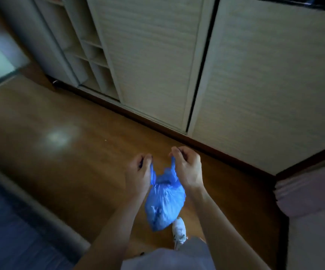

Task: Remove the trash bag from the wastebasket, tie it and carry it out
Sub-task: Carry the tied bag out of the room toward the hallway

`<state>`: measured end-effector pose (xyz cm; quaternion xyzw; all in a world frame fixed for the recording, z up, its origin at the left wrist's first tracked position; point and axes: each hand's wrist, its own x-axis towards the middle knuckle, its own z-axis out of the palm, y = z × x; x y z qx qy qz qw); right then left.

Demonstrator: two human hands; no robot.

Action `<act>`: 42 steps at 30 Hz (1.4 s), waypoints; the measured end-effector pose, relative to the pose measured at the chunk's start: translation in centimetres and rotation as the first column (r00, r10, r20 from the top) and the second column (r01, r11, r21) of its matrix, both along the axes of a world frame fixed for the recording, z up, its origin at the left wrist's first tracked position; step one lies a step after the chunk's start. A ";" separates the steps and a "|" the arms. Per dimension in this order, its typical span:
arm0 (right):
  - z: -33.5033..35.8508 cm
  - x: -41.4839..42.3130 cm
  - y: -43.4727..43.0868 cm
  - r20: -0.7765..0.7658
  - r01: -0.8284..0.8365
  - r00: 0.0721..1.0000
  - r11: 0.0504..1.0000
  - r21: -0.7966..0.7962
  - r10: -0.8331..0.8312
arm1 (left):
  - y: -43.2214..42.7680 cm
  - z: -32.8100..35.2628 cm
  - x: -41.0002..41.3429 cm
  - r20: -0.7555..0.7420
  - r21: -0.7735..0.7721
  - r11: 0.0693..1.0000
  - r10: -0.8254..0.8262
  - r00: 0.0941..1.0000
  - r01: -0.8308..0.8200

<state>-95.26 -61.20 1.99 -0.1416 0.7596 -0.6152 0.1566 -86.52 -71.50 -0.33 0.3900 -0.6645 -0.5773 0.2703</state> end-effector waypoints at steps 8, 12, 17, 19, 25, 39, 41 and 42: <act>0.8 -6.8 -9.1 0.039 -0.287 0.957 0.958 0.006 0.287 | -6.2 2.2 -3.5 0.033 0.067 0.949 0.307 0.951 -0.308; 0.3 -6.9 -14.5 0.113 -0.415 0.903 0.910 -0.019 0.414 | -9.3 1.9 -1.4 0.082 0.005 0.916 0.399 0.913 -0.401; -0.3 -4.5 -21.5 0.116 -0.542 0.832 0.840 -0.032 0.542 | -13.5 1.2 2.5 0.100 -0.045 0.846 0.532 0.841 -0.530; -0.9 -3.2 -24.1 0.125 -0.602 0.789 0.798 -0.033 0.601 | -15.5 0.8 3.9 0.091 -0.047 0.809 0.588 0.804 -0.586; -2.6 1.6 -34.2 0.151 -0.714 0.688 0.699 -0.031 0.709 | -23.8 -0.7 8.2 0.082 -0.019 0.738 0.673 0.735 -0.674; -1.1 9.9 -59.2 0.136 -0.762 0.632 0.643 -0.070 0.763 | -47.5 0.7 15.7 0.043 -0.025 0.661 0.750 0.660 -0.750; -1.4 10.0 -61.7 0.147 -0.762 0.629 0.643 -0.078 0.763 | -50.0 0.8 15.8 0.038 -0.024 0.660 0.751 0.659 -0.751; -1.6 10.0 -63.0 0.146 -0.762 0.628 0.642 -0.081 0.764 | -51.3 0.7 15.9 0.033 -0.021 0.655 0.756 0.654 -0.756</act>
